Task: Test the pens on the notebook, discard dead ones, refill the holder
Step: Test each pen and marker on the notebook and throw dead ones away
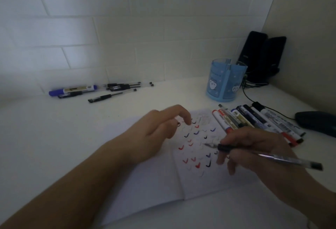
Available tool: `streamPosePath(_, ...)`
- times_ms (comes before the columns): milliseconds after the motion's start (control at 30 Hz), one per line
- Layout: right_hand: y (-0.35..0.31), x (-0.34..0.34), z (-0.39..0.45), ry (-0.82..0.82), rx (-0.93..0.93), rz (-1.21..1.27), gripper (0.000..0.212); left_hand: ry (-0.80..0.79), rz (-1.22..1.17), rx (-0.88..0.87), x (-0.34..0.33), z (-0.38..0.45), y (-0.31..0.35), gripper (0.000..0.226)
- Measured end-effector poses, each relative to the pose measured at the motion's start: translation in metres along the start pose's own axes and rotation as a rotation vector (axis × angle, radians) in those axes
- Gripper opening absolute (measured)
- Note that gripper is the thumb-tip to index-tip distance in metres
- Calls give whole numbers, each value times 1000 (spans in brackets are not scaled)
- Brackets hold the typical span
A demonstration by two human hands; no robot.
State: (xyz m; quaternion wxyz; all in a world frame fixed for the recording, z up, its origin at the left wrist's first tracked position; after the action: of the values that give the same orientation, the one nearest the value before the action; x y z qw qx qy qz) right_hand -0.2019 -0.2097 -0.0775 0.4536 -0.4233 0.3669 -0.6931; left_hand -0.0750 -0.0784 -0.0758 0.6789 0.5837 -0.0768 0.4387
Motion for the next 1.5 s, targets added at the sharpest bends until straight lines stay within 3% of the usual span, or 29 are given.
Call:
streamPosePath(33, 6, -1, 0, -21, -58, -28, 6, 13, -10, 26, 2, 0, -4, 28)
streamPosePath(100, 17, -1, -2, -9, -121, -112, 20, 8, 53, 63, 1, 1, -8, 27)
streamPosePath(267, 21, -4, -1, -8, -134, -294, 16, -26, 275, 49, -8, 3, -11, 18)
streamPosePath(400, 24, -6, 0, -36, -139, -328, 36, -22, 289, 95, -9, 4, -14, 27)
streamPosePath(567, 26, -3, -1, -23, -119, -445, 31, 9, 286, 95, -9, 6, -14, 23)
streamPosePath(667, 22, 2, 1, 71, -114, -359, 18, 20, 232, 70, -8, 7, -12, 18)
streamPosePath(767, 13, 5, 2, 161, -99, -76, 21, 27, 159, 38, -9, 7, -5, 17)
streamPosePath(900, 3, 3, 1, 106, -4, 108, 15, -3, -52, 60, -15, 7, -1, 15)
streamPosePath(967, 5, 4, 0, 102, 13, 158, 24, -30, -118, 73, -19, 6, -1, 16)
streamPosePath(1233, 7, 4, 0, 110, 12, 102, 43, -87, -236, 92, -26, 5, 0, 20)
streamPosePath(1367, 7, 13, 0, 192, 19, 157, 22, -68, -240, 109, -25, 5, -3, 21)
streamPosePath(1500, 4, 6, 1, 143, 22, 91, 11, -97, -232, 91, -28, 4, 2, 20)
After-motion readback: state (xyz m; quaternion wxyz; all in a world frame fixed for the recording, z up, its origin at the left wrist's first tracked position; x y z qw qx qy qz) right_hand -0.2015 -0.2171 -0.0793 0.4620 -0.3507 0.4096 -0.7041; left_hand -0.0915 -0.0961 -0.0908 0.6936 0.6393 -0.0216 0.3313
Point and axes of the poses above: each hand's wrist, its own z-axis towards the middle knuckle, its own x-axis out of the back of the hand, y = z × x, the point moved 7 cm from there along z, towards the middle knuckle, and after that the axes turned 4 degrees about x, right-handed, at the moved point
